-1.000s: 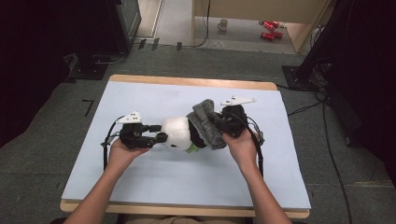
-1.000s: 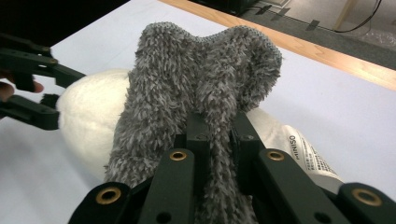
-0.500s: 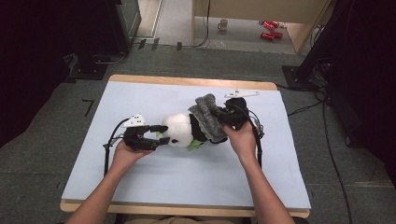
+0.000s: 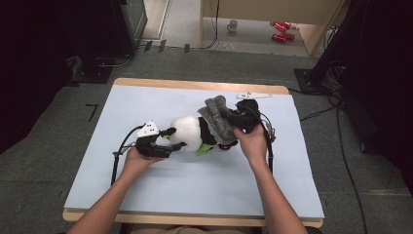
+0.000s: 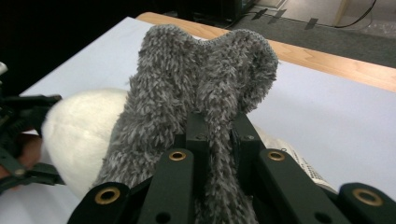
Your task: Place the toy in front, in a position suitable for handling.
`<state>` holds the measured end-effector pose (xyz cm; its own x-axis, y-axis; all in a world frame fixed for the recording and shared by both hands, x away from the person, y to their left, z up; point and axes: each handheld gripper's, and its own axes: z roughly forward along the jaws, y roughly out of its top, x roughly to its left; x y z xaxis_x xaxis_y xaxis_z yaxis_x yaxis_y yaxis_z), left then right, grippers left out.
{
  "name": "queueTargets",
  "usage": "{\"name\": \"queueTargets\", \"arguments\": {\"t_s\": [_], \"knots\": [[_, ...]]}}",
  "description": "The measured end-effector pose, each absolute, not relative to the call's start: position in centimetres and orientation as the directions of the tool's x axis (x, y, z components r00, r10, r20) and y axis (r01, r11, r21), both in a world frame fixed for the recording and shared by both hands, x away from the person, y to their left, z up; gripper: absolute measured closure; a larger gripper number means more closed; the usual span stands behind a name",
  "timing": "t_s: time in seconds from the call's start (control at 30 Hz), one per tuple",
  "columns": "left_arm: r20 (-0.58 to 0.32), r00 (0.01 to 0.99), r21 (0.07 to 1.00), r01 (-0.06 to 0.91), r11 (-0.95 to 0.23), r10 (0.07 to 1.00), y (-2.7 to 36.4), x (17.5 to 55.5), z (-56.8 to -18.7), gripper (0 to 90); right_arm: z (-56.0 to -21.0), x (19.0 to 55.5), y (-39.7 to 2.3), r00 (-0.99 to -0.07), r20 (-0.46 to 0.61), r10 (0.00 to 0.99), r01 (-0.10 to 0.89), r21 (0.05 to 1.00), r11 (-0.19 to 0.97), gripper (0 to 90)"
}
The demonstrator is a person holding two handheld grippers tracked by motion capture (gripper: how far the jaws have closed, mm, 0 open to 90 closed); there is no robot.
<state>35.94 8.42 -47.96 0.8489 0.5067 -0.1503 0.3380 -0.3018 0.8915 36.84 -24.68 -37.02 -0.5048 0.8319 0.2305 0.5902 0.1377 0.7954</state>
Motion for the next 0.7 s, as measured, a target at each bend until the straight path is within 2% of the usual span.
{"name": "queueTargets", "arguments": {"t_s": [0.13, 0.23, 0.47, 0.7], "knots": [[-0.166, 0.835, 0.878, 0.367, -0.306, 0.525, 8.2, 35.7, -47.6, 48.7, -36.1, 36.4, -24.7, -0.510, 0.259, 0.820, 0.589, 0.800, 0.114, 82.6], [-0.247, 0.814, 0.858, 0.436, -0.272, 0.527, 8.3, 35.7, -47.1, 63.3, -34.9, 35.8, -24.2, -0.538, 0.256, 0.803, 0.571, 0.811, 0.124, 82.7], [-0.326, 0.801, 0.831, 0.496, -0.250, 0.502, 8.4, 35.4, -46.1, 71.5, -32.1, 33.4, -21.4, -0.637, 0.238, 0.733, 0.503, 0.849, 0.161, 82.8], [-0.359, 0.790, 0.815, 0.525, -0.245, 0.497, 8.2, 34.1, -44.8, 72.5, -30.5, 31.3, -18.4, -0.721, 0.231, 0.654, 0.453, 0.870, 0.193, 82.7]]}}
